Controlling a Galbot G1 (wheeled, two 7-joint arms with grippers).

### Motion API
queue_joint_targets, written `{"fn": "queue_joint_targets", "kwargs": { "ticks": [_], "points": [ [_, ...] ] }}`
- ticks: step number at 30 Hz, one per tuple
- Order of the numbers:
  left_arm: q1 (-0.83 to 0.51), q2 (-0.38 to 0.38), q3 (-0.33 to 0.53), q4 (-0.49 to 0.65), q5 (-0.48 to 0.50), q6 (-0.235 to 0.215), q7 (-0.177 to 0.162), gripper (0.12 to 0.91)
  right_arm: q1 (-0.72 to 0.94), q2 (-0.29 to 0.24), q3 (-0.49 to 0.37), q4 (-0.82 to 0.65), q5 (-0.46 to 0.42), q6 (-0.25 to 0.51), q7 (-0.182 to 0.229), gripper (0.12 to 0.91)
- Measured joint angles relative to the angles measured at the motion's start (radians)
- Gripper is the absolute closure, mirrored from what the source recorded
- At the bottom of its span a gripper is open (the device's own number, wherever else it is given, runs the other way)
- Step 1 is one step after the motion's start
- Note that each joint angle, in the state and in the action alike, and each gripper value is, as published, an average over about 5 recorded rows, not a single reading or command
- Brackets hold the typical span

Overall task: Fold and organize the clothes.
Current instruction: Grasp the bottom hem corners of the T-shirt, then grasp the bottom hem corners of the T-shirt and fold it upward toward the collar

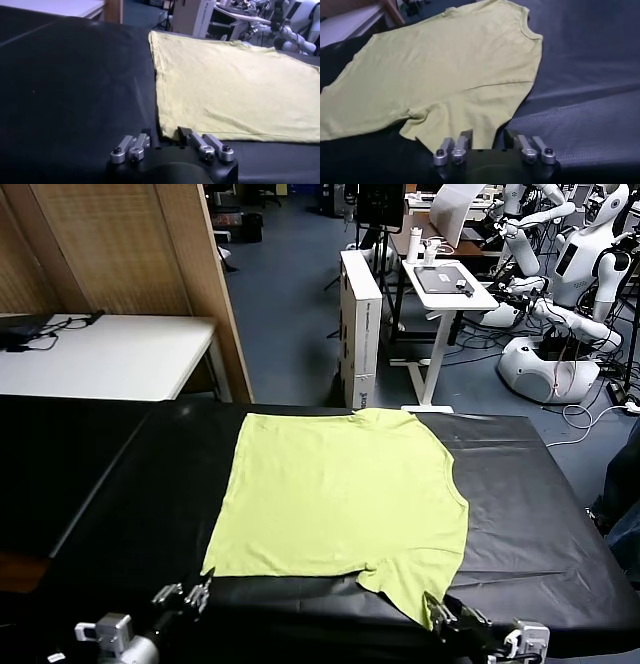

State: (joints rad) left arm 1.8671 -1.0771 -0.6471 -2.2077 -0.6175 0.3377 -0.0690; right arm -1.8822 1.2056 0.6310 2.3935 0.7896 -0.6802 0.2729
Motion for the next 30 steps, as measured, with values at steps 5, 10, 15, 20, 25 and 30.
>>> {"fn": "queue_joint_targets", "kwargs": {
  "ticks": [5, 10, 15, 20, 25, 30],
  "points": [
    [0.065, 0.011, -0.036, -0.035, 0.002, -0.012, 0.006, 0.885, -0.050, -0.012, 0.016, 0.049, -0.028, -0.034, 0.015, 0.885],
    [0.124, 0.021, -0.075, -0.060, 0.001, -0.018, 0.002, 0.885, -0.099, -0.014, 0.028, 0.081, -0.045, -0.038, 0.019, 0.885],
    [0.129, 0.021, -0.096, -0.068, -0.022, -0.024, -0.010, 0.885, -0.105, -0.013, 0.037, 0.090, -0.046, 0.006, -0.004, 0.885],
    [0.082, -0.001, -0.083, -0.071, -0.052, -0.024, -0.024, 0.885, -0.076, -0.024, 0.044, 0.072, -0.084, 0.105, -0.077, 0.885],
    [-0.018, -0.034, -0.060, -0.050, -0.068, -0.013, -0.043, 0.885, -0.004, -0.053, 0.037, 0.023, -0.115, 0.192, -0.136, 0.885],
    [-0.127, -0.051, -0.036, -0.020, -0.077, -0.008, -0.046, 0.885, 0.103, -0.099, 0.013, -0.058, -0.116, 0.230, -0.151, 0.885]
  ]
}}
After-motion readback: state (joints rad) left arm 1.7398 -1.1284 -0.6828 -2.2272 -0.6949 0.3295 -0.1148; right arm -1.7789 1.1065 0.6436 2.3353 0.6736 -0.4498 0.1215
